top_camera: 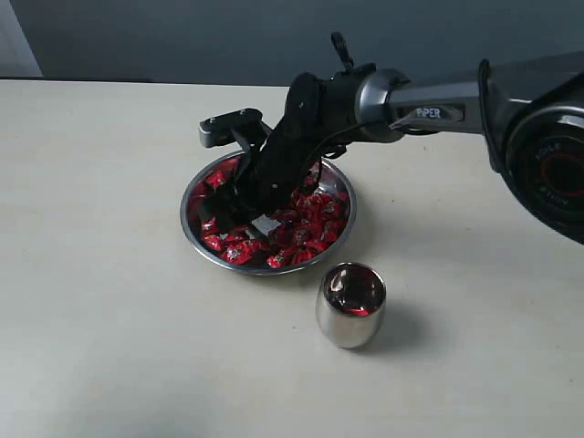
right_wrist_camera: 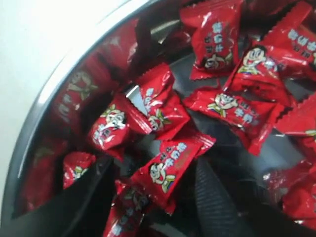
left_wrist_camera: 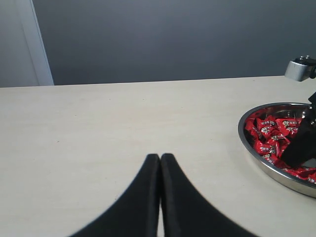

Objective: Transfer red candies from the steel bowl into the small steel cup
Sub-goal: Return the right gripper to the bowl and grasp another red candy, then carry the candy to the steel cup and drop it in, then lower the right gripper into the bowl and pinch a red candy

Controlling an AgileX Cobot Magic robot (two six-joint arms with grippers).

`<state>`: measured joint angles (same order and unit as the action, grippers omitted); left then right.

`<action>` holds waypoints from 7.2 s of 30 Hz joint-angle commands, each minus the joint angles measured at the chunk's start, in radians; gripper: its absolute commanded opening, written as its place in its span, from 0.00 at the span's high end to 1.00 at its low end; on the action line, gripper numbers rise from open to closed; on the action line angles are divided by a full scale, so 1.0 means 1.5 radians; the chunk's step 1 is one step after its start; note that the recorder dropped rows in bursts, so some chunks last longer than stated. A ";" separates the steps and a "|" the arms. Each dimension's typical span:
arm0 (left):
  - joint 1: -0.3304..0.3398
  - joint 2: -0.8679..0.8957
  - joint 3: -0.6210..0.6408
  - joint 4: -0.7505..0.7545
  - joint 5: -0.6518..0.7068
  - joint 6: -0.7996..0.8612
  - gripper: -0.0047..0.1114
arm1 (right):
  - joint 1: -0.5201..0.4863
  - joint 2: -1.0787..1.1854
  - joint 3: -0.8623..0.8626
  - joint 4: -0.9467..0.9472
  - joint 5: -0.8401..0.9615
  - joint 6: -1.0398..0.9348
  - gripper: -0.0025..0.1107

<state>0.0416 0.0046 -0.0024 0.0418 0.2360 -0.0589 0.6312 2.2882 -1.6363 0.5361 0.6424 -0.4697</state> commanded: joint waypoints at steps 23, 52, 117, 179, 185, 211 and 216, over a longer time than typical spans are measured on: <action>-0.004 -0.003 0.002 -0.001 -0.003 -0.001 0.96 | -0.002 -0.107 -0.002 -0.028 0.031 0.002 0.98; -0.004 -0.003 0.002 -0.001 -0.003 -0.001 0.96 | -0.002 -0.608 0.414 -0.169 0.108 0.120 0.98; -0.004 -0.003 0.002 -0.001 -0.003 -0.001 0.96 | -0.001 -0.252 0.185 -0.045 0.023 0.014 0.57; -0.004 -0.003 0.002 -0.001 -0.003 -0.001 0.96 | -0.002 -0.079 0.075 0.044 -0.016 -0.080 0.81; -0.004 -0.003 0.002 -0.001 -0.003 -0.001 0.96 | -0.002 -0.054 0.075 0.044 -0.021 -0.080 0.55; -0.004 -0.003 0.002 -0.001 -0.003 -0.001 0.96 | -0.002 -0.034 0.075 0.026 -0.064 -0.080 0.98; -0.004 -0.003 0.002 -0.001 -0.003 -0.001 0.96 | -0.002 -0.049 0.075 0.026 -0.065 -0.080 0.98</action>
<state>0.0416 0.0046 -0.0024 0.0418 0.2360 -0.0589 0.6326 2.2427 -1.5205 0.5843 0.5513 -0.5846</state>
